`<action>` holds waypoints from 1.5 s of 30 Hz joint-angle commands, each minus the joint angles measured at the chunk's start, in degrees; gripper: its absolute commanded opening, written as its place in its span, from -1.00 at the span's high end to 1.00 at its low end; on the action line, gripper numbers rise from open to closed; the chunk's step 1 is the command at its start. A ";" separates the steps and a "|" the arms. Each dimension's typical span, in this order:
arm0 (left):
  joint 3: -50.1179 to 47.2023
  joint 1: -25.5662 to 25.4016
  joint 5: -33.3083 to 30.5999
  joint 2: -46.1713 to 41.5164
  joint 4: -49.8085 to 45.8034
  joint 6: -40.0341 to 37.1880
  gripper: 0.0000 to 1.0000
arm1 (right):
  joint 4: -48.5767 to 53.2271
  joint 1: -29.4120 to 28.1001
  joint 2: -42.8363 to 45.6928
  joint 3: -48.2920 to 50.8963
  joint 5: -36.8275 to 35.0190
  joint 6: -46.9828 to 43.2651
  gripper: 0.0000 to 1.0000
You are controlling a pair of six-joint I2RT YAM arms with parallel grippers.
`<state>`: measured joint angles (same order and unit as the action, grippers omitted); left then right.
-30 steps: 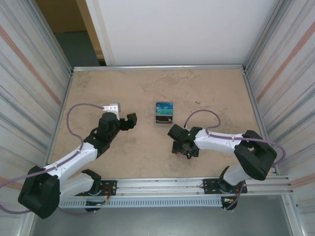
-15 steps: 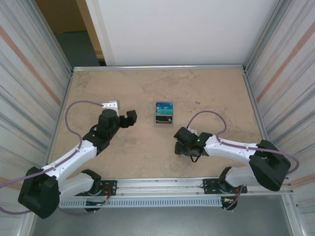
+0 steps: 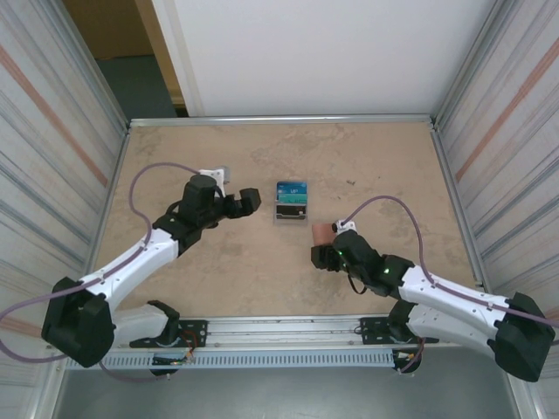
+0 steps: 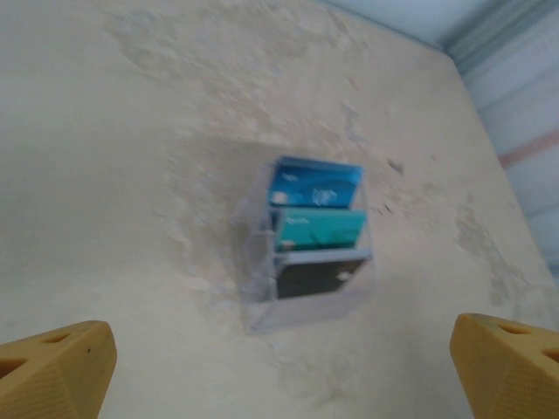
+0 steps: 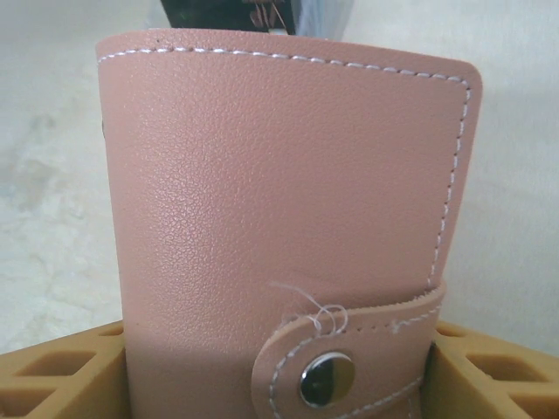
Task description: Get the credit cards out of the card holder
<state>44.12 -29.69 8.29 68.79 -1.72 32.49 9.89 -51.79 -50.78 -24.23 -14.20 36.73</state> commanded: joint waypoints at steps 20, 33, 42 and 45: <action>9.76 -12.93 26.86 17.36 14.28 -3.04 -0.88 | -16.97 -0.42 -1.00 0.09 -2.64 -9.20 -0.31; 10.18 -13.36 29.13 22.29 16.95 -0.96 -0.46 | -19.93 -0.77 -3.48 -1.58 -1.03 -9.92 -0.30; 10.37 -13.59 29.67 23.11 17.78 -0.81 0.22 | -20.31 -0.90 -4.26 -2.91 -0.22 -10.39 -0.33; 10.55 -13.55 29.52 22.71 17.07 -1.71 0.44 | -18.65 -0.96 -4.24 -3.76 -0.29 -10.21 -0.45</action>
<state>53.28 -43.13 37.06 91.61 15.16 31.81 -7.11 -52.18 -55.18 -24.64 -14.87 27.51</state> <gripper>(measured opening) 0.299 0.713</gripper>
